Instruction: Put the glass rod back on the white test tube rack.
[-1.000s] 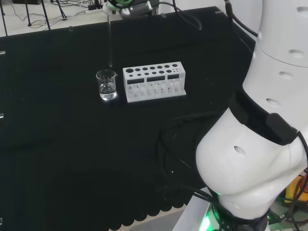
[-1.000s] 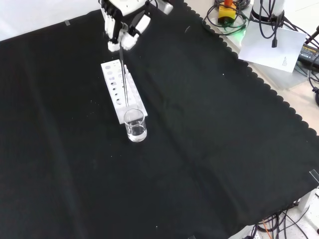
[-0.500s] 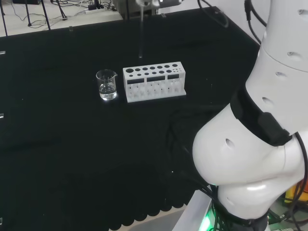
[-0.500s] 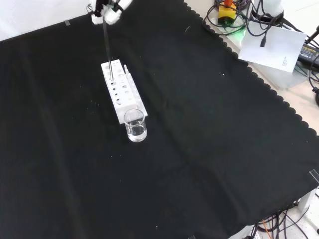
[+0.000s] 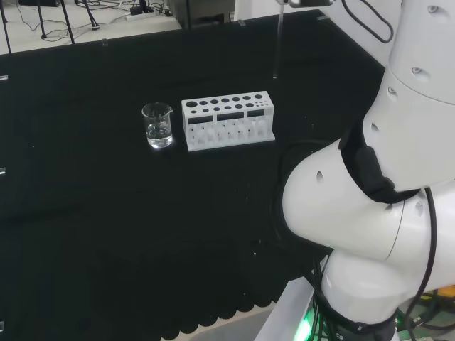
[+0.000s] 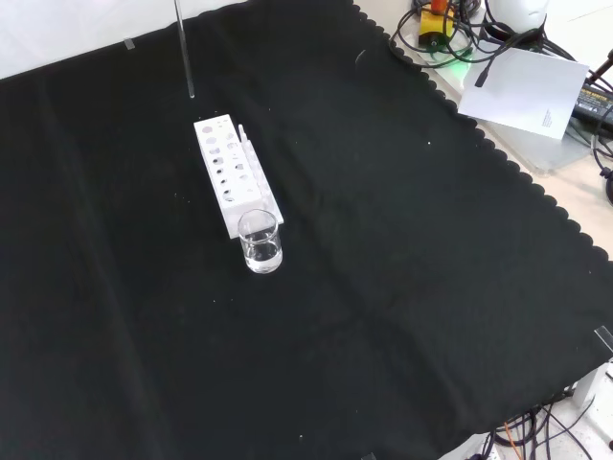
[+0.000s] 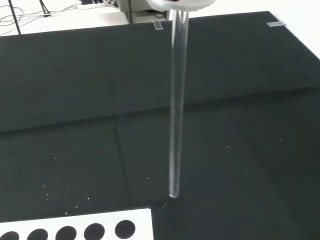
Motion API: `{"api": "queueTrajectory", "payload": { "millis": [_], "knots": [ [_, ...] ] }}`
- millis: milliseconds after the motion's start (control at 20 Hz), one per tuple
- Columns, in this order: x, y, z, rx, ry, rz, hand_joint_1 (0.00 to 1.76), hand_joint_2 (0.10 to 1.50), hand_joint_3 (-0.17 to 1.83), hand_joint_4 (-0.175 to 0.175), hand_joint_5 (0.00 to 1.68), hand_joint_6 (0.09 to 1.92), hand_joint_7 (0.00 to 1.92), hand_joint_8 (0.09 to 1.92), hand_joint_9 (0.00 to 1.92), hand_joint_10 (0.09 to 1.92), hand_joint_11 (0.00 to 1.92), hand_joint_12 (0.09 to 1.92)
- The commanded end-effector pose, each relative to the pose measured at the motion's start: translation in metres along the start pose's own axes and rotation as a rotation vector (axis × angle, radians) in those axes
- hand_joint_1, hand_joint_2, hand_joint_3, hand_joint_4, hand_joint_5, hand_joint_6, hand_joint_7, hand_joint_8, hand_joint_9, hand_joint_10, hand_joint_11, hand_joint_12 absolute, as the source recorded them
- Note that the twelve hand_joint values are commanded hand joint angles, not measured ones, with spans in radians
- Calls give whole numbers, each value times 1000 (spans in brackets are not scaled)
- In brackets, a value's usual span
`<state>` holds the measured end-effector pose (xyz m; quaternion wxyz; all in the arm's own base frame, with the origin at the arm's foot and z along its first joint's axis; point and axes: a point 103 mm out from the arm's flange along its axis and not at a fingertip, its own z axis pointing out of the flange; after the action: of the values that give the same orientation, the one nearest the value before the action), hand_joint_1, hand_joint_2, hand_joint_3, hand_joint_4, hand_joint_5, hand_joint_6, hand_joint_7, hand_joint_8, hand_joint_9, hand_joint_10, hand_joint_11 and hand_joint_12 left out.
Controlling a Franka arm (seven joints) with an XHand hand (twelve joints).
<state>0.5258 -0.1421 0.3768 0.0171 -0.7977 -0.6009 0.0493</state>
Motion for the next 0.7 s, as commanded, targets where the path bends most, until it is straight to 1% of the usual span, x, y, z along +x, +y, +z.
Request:
{"api": "queueTrajectory", "payload": {
  "millis": [50, 350, 500, 700],
  "knots": [
    [178, -32, -3, -17, -54, -340, 1314, 1051, -61, -175, 1301, 133, 1197, 966, 1587, 869, 1619, 642],
    [178, -33, -4, -19, -48, -348, 1314, 1051, -60, -175, 1301, 132, 1197, 967, 1587, 869, 1619, 642],
    [187, -38, -3, -17, -49, -365, 1314, 1051, -59, -175, 1301, 131, 1197, 967, 1587, 869, 1619, 643],
    [192, -40, -5, -25, -55, -373, 1314, 1051, -59, -175, 1302, 131, 1197, 966, 1586, 869, 1619, 643]
  ]
}}
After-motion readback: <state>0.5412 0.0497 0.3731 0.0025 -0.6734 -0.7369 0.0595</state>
